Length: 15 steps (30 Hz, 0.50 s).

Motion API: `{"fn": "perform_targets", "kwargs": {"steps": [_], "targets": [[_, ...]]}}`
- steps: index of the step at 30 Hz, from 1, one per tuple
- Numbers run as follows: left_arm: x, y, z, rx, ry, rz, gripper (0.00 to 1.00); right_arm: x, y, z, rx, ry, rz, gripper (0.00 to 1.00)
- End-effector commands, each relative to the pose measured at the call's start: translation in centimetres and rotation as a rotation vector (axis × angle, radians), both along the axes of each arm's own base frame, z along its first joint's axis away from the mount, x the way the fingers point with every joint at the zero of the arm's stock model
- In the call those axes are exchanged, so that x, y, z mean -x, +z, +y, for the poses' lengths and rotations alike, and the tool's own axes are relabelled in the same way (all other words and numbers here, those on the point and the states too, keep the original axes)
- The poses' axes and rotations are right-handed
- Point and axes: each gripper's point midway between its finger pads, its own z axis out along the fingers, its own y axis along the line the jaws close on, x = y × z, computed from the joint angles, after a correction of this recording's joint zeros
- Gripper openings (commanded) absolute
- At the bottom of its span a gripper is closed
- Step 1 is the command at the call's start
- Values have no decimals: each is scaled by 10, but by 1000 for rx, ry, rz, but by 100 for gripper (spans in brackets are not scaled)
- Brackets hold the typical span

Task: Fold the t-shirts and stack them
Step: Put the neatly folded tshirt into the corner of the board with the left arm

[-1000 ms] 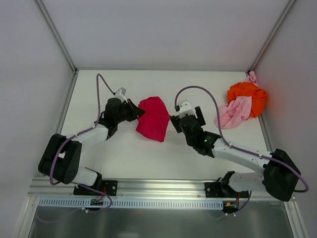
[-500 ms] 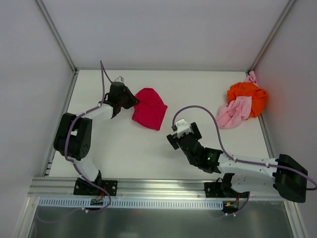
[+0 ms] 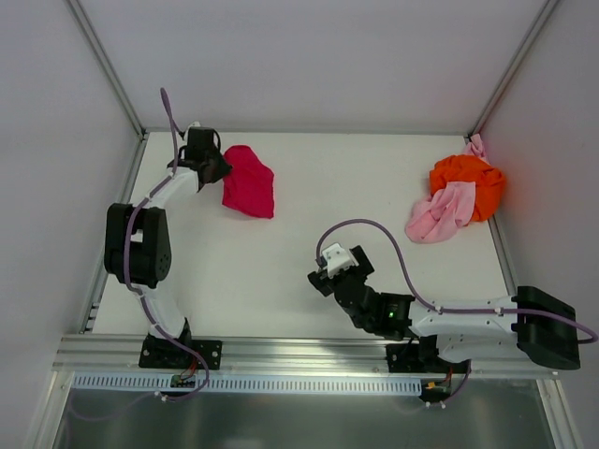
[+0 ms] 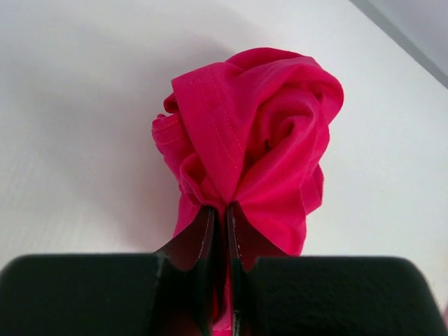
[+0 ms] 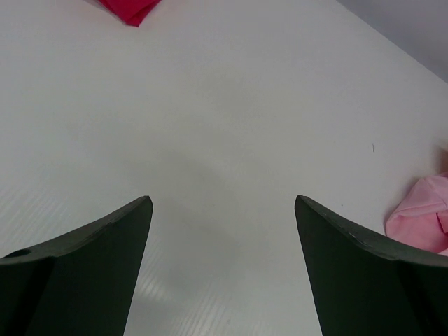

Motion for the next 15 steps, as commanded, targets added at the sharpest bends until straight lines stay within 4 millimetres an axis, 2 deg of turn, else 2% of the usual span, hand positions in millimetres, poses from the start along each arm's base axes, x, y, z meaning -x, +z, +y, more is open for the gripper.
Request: {"fn": "perform_targets", "kwargs": {"steps": [1,6,7,8,10,11,13,15], "targets": [[-6,2,29,-47,44,27,0,0,18,1,-112,-30,-38,88],[-16,-14,56,-75,76,94,0,4,10,3,-95,-20,-41,88],[-23,-10,60,-72,80,80,0,5,9,2,-91,-22,-41,88],[-22,-19,73,-76,98,114,0,5,8,1,-88,-29,-44,88],[-28,-17,81,-73,115,115,0,5,4,-3,-82,-32,-42,88],[-29,-21,95,-64,136,122,0,6,4,-3,-86,-27,-39,88],[-34,-19,100,-62,149,118,0,10,-1,-2,-90,-14,-30,88],[-33,-25,109,-90,184,141,0,15,-3,7,-122,24,-17,88]]}}
